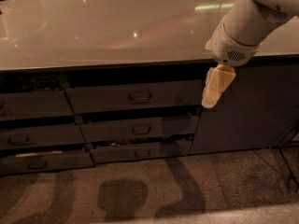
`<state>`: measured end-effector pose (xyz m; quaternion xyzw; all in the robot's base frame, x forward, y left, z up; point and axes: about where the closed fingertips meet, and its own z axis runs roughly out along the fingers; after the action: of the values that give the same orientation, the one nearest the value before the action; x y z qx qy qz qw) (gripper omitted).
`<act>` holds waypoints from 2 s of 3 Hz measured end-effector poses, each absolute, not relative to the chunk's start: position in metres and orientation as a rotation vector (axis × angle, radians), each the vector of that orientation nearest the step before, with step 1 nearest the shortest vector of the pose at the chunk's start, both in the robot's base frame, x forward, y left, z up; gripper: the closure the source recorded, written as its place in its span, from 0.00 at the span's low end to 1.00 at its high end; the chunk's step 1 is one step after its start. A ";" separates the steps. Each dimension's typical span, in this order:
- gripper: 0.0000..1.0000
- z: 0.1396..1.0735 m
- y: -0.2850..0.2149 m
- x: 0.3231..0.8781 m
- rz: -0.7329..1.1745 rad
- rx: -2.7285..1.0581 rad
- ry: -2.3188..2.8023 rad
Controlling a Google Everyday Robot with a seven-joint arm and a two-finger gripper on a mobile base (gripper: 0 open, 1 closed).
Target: Open top drawer
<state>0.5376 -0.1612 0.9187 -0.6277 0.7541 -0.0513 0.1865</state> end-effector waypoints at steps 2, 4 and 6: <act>0.00 0.836 -0.180 0.570 0.151 -1.716 2.225; 0.00 0.826 -0.154 0.575 0.073 -1.811 2.233; 0.00 0.808 -0.099 0.566 -0.066 -2.018 2.172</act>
Offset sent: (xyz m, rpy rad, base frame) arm 0.0208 -0.0197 -0.0502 0.0977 0.1101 -0.0303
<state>0.5661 -0.0988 0.8079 -0.6778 0.7297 -0.0222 0.0878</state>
